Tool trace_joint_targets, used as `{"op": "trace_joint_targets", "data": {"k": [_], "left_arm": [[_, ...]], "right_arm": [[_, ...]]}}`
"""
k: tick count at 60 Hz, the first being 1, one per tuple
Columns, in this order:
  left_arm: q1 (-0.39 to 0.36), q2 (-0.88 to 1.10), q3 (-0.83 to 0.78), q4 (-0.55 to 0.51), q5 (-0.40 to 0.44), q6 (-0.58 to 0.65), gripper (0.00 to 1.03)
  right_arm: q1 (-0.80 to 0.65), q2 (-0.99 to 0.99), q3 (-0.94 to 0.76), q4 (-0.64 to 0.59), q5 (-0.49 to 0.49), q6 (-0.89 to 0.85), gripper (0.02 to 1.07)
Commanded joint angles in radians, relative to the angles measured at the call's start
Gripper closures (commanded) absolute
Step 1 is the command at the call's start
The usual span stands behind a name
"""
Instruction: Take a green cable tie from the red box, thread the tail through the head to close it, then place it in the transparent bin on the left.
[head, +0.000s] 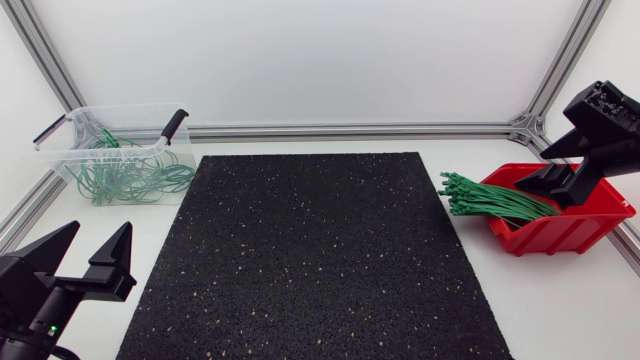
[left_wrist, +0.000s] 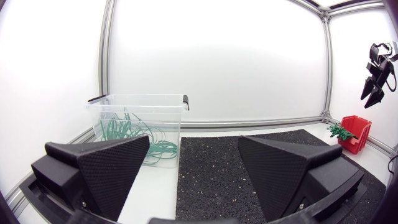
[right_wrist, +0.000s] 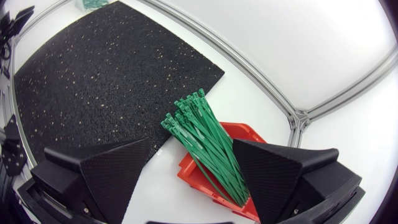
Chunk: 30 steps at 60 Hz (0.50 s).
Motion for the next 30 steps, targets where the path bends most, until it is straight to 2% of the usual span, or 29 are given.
{"op": "trace_joint_targets", "data": {"k": [1, 22, 30], "left_arm": [[0.004, -0.001, -0.038, -0.03, -0.001, -0.015, 0.04], [0.015, 0.002, -0.036, -0.035, 0.014, -0.015, 0.04], [0.026, 0.003, -0.036, -0.038, 0.022, -0.015, 0.04]], "right_arm": [[-0.001, 0.023, -0.004, -0.025, 0.0, -0.135, 0.15], [-0.007, 0.202, -0.032, -0.01, 0.005, -0.346, 0.15], [-0.007, 0.256, -0.049, 0.059, 0.007, -0.378, 0.15]]}}
